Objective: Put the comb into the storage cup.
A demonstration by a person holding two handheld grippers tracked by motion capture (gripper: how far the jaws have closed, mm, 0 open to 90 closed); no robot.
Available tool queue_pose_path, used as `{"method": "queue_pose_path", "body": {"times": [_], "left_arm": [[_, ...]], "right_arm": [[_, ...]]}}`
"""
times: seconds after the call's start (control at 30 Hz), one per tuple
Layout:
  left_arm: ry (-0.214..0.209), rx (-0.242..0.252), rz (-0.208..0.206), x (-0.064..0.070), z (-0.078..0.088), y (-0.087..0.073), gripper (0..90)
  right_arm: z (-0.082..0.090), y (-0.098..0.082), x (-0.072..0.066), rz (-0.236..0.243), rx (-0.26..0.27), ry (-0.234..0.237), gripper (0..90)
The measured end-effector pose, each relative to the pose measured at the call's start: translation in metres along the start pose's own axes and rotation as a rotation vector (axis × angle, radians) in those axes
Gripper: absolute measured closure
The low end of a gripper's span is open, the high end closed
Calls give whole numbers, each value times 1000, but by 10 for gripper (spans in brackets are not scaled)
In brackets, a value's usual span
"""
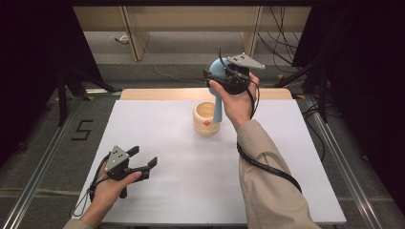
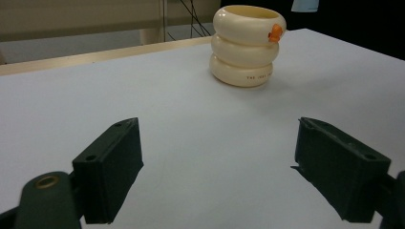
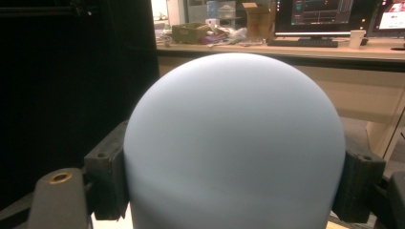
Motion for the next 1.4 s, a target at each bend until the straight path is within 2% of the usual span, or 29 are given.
{"method": "queue_pose_path", "body": {"times": [0.57, 1.4], "left_arm": [[-1, 0, 3, 0, 0, 0, 159], [-2, -1, 5, 0, -1, -1, 161]], "right_arm": [[-3, 2, 1, 1, 8, -2, 205], [-11, 10, -2, 6, 46, 5, 205]]}}
Point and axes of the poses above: each handheld gripper's, and its own axes: z roughly backward along the jaws, y roughly out of its top, x roughly to its right, the point moved 7 cm from there along -z, roughly forward along the jaws, and after that the axes turned 15 degrees about -x, right-handed, at the moved point
